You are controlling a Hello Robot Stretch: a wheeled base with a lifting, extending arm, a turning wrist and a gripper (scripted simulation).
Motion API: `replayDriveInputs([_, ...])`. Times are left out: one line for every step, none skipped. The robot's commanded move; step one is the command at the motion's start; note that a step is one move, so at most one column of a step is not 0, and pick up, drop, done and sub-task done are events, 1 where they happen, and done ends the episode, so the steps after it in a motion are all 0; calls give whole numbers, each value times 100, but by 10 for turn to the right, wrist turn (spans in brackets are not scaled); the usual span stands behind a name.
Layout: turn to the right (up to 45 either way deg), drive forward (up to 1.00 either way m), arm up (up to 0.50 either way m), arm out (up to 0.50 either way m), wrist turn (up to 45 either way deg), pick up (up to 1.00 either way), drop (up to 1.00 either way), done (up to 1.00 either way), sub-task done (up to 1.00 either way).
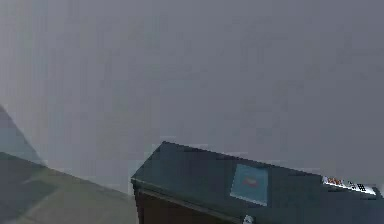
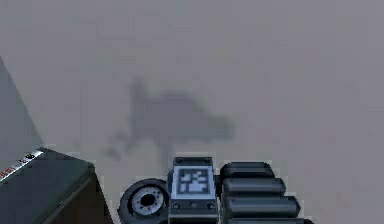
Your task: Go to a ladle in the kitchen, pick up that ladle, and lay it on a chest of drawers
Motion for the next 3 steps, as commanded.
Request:
replayDriveInputs([330,0,0,0,0,0,0,0,0])
replayDriveInputs([-450,0,0,0,0,0,0,0,0])
replayDriveInputs([-450,0,0,0,0,0,0,0,0])
